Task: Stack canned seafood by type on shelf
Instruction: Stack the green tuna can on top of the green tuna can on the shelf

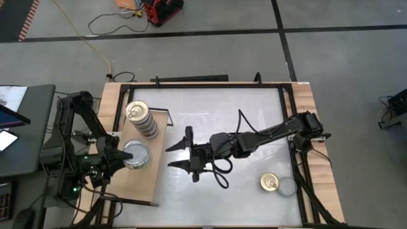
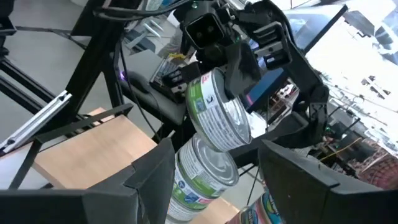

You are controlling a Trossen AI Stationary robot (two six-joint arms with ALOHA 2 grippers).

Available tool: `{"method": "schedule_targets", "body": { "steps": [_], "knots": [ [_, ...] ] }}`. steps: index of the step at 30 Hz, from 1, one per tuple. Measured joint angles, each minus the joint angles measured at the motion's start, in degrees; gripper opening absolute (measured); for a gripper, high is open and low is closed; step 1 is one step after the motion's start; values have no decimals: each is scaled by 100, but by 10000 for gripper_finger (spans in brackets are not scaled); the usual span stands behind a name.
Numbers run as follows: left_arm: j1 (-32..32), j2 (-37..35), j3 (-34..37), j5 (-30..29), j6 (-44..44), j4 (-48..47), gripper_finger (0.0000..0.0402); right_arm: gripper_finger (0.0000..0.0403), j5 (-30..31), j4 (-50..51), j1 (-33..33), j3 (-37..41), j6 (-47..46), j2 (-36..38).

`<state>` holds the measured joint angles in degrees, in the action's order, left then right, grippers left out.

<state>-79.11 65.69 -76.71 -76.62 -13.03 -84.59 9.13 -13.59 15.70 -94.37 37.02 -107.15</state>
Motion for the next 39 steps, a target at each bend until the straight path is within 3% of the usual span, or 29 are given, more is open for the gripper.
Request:
{"method": "schedule_targets", "body": {
  "steps": [5,13,26,39],
  "knots": [
    [0,0,0,327,-448,-390,138,265,0,129,2,0,-265,0],
    [4,-13,-2,541,-471,-543,138,265,-2,398,2,0,-741,0],
    [7,-382,-2,666,287,-548,138,265,-46,1940,297,2,-1510,349],
    [7,-924,-2,1486,880,-543,138,265,-91,2852,557,2,-2399,376]
  ]
}}
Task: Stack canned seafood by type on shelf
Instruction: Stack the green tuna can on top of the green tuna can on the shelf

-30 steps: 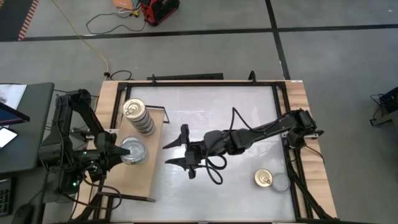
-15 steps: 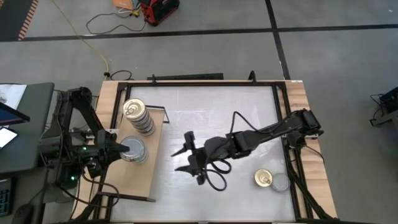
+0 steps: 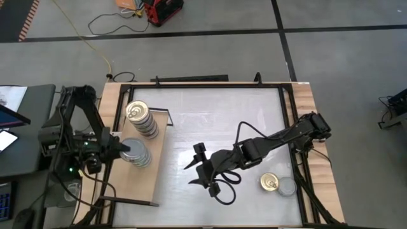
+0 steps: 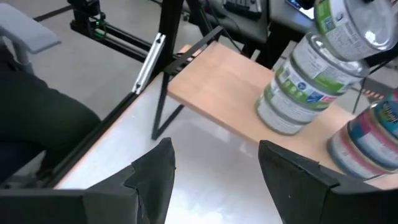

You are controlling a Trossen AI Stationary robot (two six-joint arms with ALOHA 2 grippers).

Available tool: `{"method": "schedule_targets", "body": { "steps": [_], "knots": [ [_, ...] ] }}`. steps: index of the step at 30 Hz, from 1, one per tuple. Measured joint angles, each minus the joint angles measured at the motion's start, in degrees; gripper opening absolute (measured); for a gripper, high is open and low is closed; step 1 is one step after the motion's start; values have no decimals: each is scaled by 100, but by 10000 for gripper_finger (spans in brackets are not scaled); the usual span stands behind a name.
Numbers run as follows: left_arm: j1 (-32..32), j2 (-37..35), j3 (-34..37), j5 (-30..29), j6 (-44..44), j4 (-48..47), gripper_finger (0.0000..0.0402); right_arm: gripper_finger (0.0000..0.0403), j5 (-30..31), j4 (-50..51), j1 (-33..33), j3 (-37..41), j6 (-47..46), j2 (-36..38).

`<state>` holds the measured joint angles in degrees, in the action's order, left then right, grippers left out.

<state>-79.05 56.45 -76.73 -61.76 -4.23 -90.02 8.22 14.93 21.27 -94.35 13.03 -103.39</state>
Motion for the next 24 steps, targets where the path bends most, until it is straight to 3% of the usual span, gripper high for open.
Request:
{"method": "schedule_targets", "body": {
  "steps": [16,24],
  "knots": [
    [38,-433,0,300,809,-2,138,265,-93,-278,108,0,-299,0],
    [560,-519,0,600,877,-5,138,265,-364,-504,156,0,-268,0]
  ]
}}
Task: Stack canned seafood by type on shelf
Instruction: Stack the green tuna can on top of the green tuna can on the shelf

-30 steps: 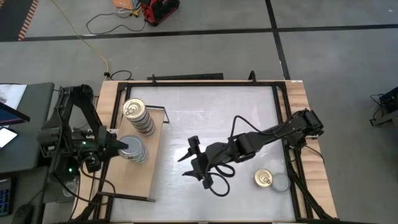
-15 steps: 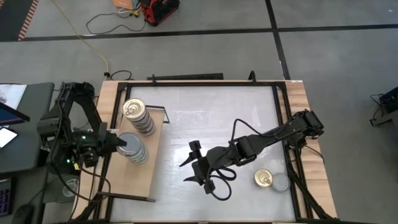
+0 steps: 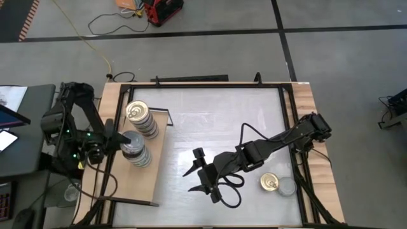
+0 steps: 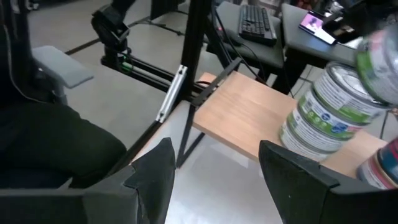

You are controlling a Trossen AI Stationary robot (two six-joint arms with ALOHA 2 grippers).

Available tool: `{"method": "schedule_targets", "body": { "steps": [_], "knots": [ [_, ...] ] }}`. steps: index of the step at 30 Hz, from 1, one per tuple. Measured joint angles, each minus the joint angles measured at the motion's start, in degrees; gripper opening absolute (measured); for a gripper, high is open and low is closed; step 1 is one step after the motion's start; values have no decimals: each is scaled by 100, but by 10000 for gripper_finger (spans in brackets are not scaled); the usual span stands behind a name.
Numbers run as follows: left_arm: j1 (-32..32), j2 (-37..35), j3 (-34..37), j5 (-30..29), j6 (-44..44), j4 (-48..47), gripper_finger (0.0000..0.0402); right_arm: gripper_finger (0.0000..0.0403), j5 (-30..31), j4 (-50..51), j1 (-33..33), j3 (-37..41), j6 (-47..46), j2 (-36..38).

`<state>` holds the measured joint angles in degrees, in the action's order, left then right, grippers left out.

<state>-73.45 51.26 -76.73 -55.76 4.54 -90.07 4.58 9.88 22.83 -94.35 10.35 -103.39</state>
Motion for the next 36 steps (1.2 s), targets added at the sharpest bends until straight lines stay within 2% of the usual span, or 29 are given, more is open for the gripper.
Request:
{"method": "schedule_targets", "body": {
  "steps": [11,20,30,36],
  "knots": [
    [422,35,-4,347,-481,21,144,265,-8,-10,-4,0,-81,0],
    [424,251,-2,457,-512,-4,177,265,-8,-87,9,0,-151,0],
    [425,274,4,664,-825,-4,234,265,-8,-170,9,0,-149,0],
    [425,281,-88,814,-933,0,244,265,-6,-217,9,0,-149,-2]
  ]
}}
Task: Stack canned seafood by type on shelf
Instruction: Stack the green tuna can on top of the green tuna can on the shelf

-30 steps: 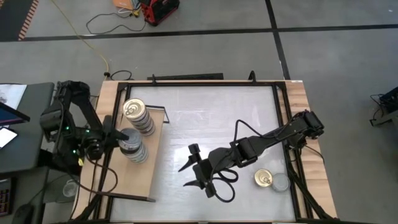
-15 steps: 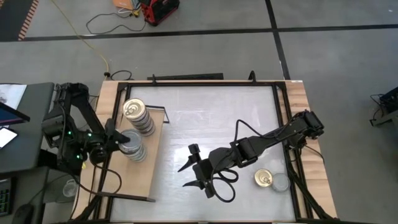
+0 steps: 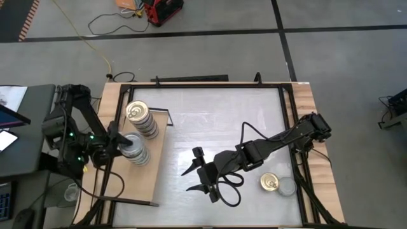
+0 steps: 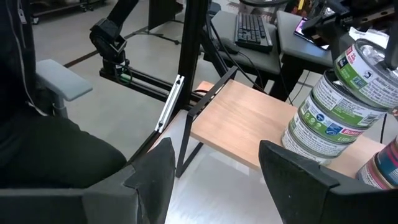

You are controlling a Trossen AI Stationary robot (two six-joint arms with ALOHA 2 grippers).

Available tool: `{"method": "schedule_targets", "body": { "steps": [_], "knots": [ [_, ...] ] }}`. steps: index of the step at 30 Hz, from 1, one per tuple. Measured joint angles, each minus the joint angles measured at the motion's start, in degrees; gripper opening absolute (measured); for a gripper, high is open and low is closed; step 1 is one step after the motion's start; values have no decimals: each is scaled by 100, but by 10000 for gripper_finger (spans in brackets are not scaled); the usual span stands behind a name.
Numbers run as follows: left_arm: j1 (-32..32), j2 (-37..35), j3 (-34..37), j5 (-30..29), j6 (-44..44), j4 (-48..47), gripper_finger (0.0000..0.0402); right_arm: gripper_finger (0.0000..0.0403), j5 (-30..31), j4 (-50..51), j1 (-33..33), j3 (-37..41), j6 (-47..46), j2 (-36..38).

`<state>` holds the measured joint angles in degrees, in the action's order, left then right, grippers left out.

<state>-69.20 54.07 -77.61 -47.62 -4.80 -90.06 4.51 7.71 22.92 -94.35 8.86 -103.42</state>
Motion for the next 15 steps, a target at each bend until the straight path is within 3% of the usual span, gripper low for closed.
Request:
{"method": "schedule_targets", "body": {
  "steps": [15],
  "knots": [
    [-1,32,-222,265,120,110,244,265,-7,-336,-79,7,-45,-349]
  ]
}}
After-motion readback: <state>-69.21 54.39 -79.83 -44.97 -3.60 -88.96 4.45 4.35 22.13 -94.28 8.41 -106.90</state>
